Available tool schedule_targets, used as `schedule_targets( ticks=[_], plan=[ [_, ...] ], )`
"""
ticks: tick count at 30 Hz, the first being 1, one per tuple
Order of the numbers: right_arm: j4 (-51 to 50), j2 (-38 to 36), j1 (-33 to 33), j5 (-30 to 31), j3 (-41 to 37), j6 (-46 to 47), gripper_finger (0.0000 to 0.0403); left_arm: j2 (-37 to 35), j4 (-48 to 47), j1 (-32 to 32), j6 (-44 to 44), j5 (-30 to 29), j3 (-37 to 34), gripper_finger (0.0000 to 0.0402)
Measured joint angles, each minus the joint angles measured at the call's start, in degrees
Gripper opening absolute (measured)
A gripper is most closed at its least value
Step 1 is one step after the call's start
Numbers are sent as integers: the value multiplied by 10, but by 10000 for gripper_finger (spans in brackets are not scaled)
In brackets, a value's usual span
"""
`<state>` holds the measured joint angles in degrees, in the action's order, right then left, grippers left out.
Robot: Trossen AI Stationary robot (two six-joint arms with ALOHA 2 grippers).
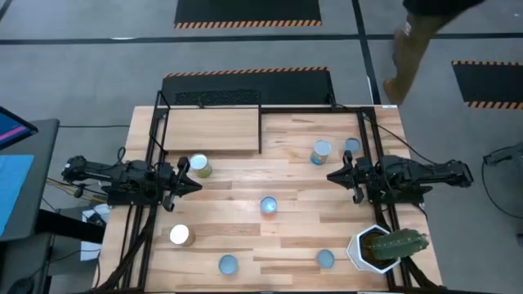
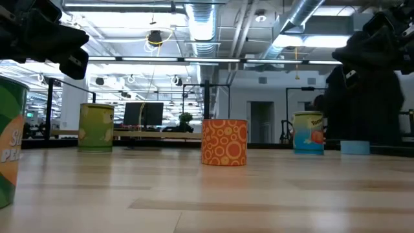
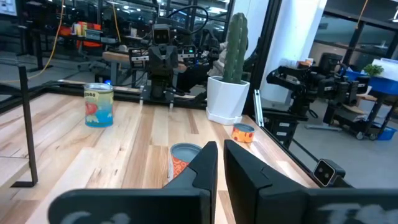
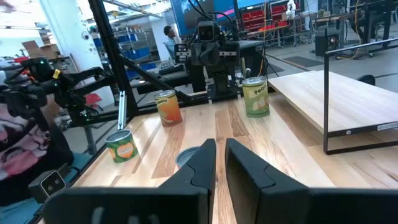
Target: Pick and place cans onto a shelf
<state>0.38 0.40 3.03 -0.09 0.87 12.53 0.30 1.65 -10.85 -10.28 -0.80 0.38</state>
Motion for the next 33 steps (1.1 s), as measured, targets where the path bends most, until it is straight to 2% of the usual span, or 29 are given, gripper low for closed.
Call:
schedule_targets(
  ticks=[11,19,25,33],
  plan=[
    [0,0,0,0,0,0,60,0,0,0,0,0,0,18],
    [0,0,0,0,0,0,60,0,8,0,36,-16,0,18],
    [0,0,0,0,0,0,60,0,51,0,43,-30,0,18],
    [0,0,0,0,0,0,60,1,66,0,16,-103,0,18]
  ],
)
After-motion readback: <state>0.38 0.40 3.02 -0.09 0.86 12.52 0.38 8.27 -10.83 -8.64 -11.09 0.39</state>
